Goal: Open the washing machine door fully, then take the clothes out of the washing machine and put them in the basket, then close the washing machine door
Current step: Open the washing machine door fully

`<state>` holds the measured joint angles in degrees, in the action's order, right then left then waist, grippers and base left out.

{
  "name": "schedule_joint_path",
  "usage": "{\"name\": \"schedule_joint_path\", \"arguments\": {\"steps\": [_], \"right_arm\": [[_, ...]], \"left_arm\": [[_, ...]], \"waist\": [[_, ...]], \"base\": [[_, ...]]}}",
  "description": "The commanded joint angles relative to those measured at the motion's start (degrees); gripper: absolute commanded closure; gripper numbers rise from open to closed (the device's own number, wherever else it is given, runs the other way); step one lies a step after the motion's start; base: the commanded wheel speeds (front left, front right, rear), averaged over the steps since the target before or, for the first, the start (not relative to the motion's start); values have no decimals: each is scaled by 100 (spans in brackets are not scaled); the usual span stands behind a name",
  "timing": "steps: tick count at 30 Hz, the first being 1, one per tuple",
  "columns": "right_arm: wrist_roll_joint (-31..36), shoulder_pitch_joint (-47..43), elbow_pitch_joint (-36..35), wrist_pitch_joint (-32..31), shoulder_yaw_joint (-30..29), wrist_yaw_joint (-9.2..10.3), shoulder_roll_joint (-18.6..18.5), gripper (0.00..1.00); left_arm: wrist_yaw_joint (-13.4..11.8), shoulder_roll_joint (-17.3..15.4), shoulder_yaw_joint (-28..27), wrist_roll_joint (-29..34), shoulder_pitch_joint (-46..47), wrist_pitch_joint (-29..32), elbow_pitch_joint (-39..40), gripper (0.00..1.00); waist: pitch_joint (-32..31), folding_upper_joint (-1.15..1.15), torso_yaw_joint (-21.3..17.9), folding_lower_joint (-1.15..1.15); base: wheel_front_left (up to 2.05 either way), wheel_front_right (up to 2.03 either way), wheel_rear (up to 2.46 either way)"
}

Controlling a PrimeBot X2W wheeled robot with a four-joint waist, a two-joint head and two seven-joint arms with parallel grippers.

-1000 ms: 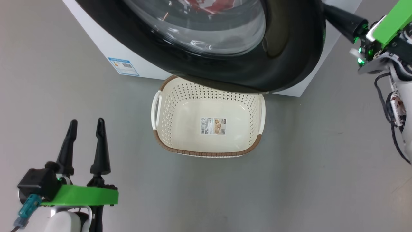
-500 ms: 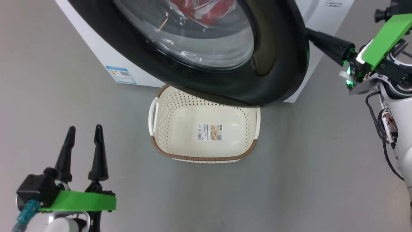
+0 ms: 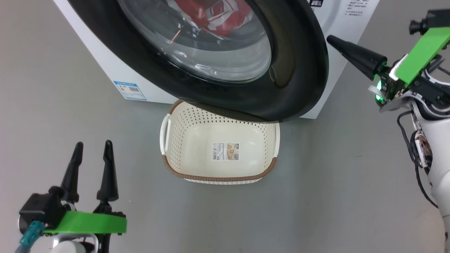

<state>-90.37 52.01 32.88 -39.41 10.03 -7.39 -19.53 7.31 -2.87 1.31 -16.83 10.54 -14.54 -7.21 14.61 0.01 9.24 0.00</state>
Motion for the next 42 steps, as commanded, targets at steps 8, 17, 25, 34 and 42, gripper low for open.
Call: {"name": "schedule_joint_path", "arguments": {"steps": [8,17,25,34,42], "right_arm": [[-19,-480,-764,433,-255,-10,-60,4],[402,-1345,-2286,1026,-341,-10,-216,0],[1178,-2203,-3411,2113,-285,-10,-383,0],[2334,-3027,-3947,3723,-10,-10,-526,0],[3861,-3553,-3712,5252,620,-10,-659,0]], "left_arm": [[18,-166,-211,35,-149,-46,149,0],[18,-165,-239,17,-177,-46,194,0],[18,-177,-276,31,-187,-46,228,0],[18,-218,-323,56,-207,-46,290,0],[18,-215,-342,69,-219,-46,329,0]], "waist": [[-104,-1,-65,0],[-79,-1,-148,0],[-88,-1,-204,0],[-97,-1,-269,0],[-97,-1,-320,0]], "base": [[0,0,0],[0,0,0],[0,0,0],[0,0,0],[0,0,0]]}}
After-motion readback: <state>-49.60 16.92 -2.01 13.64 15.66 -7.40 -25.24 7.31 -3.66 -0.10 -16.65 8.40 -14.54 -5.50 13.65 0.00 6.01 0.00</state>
